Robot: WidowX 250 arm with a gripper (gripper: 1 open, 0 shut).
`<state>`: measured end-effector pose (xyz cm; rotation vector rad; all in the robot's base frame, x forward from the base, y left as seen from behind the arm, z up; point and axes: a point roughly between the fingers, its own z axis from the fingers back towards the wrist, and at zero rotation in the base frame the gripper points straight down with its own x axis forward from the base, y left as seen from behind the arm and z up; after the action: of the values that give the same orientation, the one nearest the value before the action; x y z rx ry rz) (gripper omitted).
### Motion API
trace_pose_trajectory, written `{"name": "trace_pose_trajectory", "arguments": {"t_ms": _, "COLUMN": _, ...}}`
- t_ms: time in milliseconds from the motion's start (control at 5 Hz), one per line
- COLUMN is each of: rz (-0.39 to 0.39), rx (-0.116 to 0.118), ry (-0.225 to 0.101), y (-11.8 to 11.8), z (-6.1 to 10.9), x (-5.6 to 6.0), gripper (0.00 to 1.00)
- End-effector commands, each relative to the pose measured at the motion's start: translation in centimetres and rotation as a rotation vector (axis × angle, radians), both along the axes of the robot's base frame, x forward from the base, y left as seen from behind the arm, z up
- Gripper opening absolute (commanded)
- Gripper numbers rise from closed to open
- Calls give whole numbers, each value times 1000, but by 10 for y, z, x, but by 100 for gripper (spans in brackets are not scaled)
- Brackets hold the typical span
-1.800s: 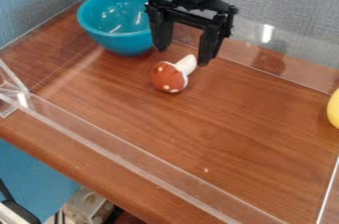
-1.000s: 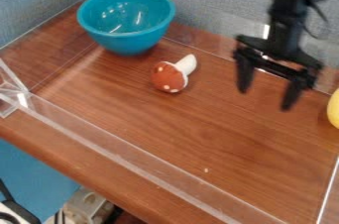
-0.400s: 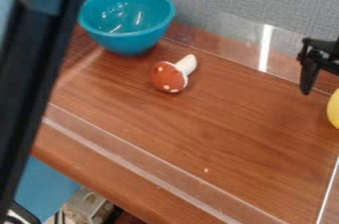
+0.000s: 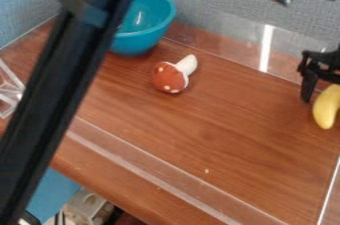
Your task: Put the yellow object in the blue bowl
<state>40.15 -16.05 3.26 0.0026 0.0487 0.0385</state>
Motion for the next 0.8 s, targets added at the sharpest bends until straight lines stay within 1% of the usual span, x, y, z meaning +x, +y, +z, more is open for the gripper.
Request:
{"name": "trace_pose_trajectory", "arguments": {"t_ms": 0, "rz": 63, "rx": -12, "ry": -59, "y": -3, "z": 13, "x": 18, "gripper": 100}}
{"name": "trace_pose_trajectory", "arguments": {"t_ms": 600, "rz": 244, "rx": -28, "ry": -56, "y": -3, "z": -5, "x": 9, "gripper": 100}}
